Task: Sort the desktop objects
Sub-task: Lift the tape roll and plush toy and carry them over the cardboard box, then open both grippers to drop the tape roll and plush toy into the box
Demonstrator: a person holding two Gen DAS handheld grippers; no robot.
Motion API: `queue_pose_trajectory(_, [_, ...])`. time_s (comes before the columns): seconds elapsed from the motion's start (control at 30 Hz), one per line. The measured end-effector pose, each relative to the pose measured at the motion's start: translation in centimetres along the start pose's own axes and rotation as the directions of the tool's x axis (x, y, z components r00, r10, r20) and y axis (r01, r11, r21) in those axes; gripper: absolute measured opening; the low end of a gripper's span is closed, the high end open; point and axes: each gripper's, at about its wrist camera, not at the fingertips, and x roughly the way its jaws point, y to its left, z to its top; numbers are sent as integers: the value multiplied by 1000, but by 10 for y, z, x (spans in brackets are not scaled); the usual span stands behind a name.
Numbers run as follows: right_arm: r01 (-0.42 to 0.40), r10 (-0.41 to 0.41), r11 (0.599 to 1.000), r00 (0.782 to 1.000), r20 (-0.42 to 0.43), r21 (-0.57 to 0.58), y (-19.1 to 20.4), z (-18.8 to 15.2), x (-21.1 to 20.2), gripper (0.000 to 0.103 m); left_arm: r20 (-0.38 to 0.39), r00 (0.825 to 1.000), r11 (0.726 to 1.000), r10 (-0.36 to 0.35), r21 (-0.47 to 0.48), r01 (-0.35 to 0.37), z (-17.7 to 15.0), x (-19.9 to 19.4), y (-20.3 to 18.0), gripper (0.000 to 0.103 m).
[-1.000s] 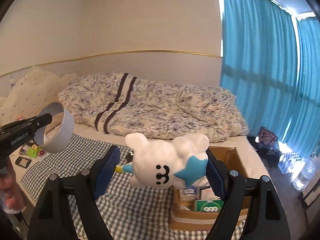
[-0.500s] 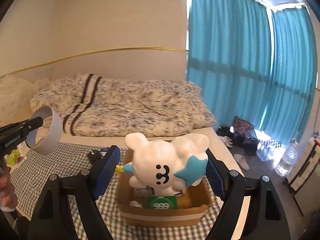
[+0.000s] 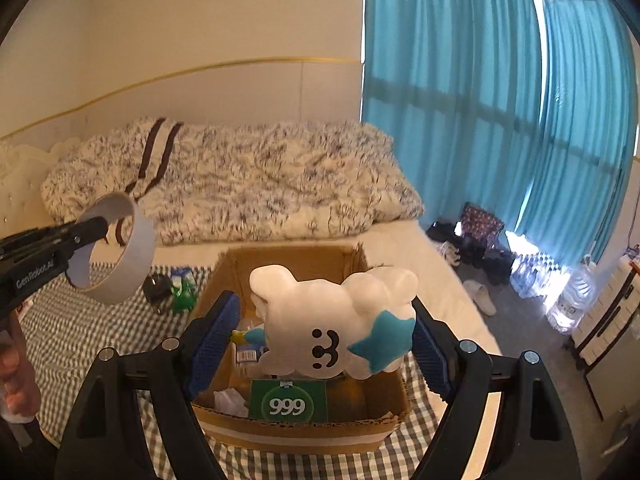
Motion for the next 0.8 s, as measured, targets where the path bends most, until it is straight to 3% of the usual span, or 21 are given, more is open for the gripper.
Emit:
queue_pose_trajectory(0.5, [-21, 17, 999, 996, -89, -41, -7, -23, 72, 82, -106, 994, 999, -32, 31, 35, -13, 91, -28, 9])
queue_pose_trajectory(0.8, [32, -33, 999, 999, -24, -42, -16, -27, 77, 89, -152, 988, 998, -34, 52, 42, -20, 123, -41, 9])
